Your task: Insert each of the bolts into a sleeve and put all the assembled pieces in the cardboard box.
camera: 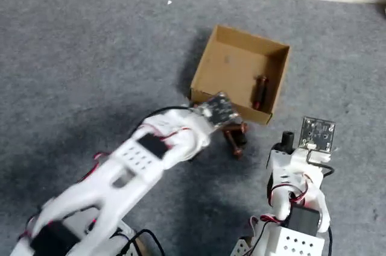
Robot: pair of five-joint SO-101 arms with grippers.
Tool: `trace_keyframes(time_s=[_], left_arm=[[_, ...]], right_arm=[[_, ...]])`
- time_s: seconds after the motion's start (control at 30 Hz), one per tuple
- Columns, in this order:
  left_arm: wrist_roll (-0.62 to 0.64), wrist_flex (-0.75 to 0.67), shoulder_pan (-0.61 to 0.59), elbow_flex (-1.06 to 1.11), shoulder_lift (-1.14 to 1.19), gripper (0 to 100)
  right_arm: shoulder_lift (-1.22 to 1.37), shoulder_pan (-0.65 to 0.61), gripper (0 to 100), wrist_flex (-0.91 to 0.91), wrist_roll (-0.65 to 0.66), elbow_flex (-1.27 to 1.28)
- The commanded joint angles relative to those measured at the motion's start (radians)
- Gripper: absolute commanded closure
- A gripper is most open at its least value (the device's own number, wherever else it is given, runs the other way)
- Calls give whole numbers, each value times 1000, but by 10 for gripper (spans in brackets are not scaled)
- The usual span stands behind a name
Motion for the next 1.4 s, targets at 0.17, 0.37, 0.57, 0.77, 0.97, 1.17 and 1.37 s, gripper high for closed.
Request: trace_keyframes(time_s=[0.17,0.37,0.57,0.77,0.97,1.17,1.37], left_arm=[[-5,-46,62,-354,433,859],[-5,-46,67,-475,595,861],[-8,-44,114,-542,671,863],[-6,-40,119,-527,647,864],[-3,-40,128,-403,452,864],[43,-44,128,-291,289,859],[66,-44,137,-295,343,859]], right_arm=[[-16,5,993,-33,-9,-8],[-16,4,993,-33,-8,-8],[-16,4,993,-33,-8,-8],[-16,4,993,-33,-5,-4],[-16,4,993,-33,-5,-4],[-16,4,993,-33,-5,-4],[-16,4,993,-33,-3,-4]])
